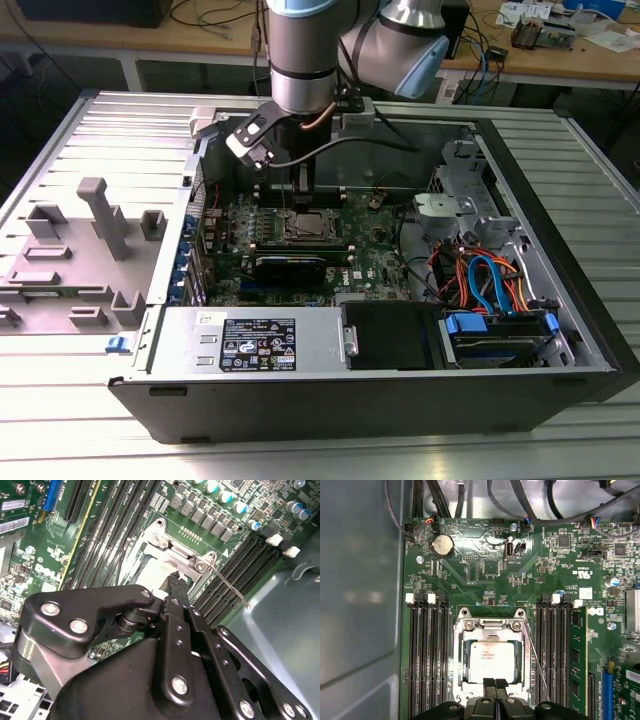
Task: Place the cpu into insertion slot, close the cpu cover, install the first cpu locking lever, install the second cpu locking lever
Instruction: 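Install the first cpu locking lever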
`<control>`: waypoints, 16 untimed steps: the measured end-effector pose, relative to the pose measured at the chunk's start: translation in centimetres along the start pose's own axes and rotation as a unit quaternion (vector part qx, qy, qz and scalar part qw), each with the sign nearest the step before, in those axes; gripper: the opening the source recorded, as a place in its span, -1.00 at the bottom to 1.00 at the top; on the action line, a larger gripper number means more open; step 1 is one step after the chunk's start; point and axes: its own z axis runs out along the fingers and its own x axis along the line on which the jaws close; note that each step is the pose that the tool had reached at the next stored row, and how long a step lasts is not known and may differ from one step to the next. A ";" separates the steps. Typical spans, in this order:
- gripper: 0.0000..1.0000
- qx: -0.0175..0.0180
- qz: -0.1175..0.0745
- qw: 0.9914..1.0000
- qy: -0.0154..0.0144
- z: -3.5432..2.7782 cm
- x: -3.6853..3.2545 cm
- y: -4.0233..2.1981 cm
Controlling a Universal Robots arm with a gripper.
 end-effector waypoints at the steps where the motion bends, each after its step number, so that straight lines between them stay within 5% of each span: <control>1: -0.79 0.000 0.000 1.000 0.000 -0.32 -0.01 0.03; 16: -0.79 0.003 0.000 1.000 -0.001 -4.16 -0.10 0.14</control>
